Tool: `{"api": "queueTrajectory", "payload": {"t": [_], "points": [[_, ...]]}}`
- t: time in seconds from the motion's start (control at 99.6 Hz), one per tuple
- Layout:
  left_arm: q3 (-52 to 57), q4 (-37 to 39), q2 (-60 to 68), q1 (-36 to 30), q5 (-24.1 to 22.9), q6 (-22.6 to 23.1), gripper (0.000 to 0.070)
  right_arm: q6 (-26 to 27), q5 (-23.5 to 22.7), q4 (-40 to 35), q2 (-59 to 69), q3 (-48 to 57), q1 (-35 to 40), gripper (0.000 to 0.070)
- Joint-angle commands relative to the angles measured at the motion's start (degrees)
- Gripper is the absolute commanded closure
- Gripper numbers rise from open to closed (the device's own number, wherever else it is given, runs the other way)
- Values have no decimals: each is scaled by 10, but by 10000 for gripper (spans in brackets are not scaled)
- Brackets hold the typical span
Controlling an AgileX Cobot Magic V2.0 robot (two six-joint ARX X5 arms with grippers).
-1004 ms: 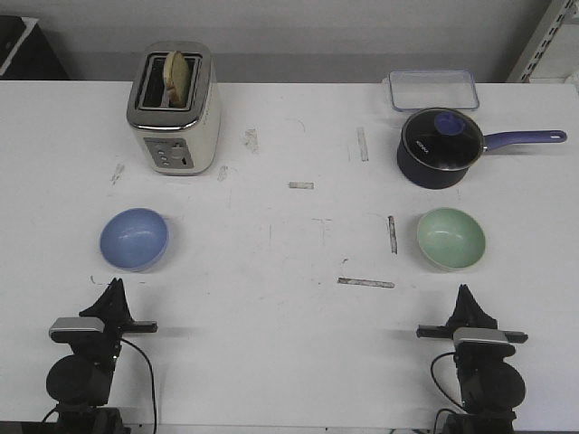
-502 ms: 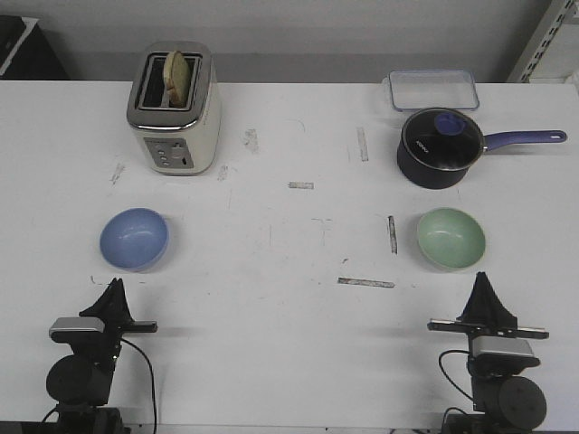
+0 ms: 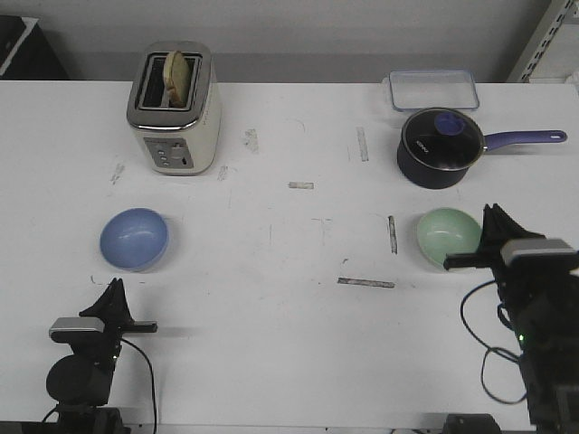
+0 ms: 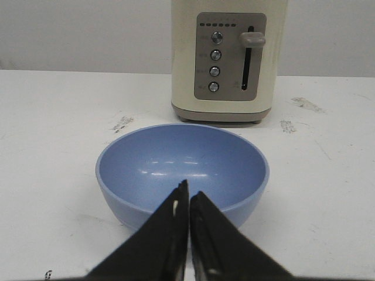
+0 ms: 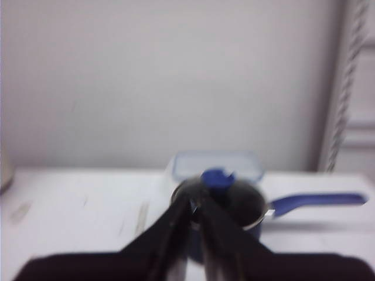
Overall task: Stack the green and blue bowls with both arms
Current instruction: 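Reach the right gripper forward to the rim of the pale green bowl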
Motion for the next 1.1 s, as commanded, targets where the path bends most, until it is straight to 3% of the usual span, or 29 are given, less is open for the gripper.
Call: {"api": "queueTrajectory", "payload": {"t": [0.0,0.11,0.211,0.583,0.914,1.095], "points": [[-12,7,0,0,1,-1,698,5,-6,-47,66,59,0,498],[-12,7,0,0,1,-1,698,-1,-4,-113,146,124,-2,288],[-12,7,0,0,1,-1,698,-2,-4,-165,204,160,-16,199],[-12,6,0,0,1,-1,698,-111,-6,-290,329,170,-130,201],[-12,6,0,0,1,-1,698,-137,-7,-275,436,169,-161,206],[-12,6,0,0,1,-1,698,-136,-40,-258,492,169,-161,246]]}}
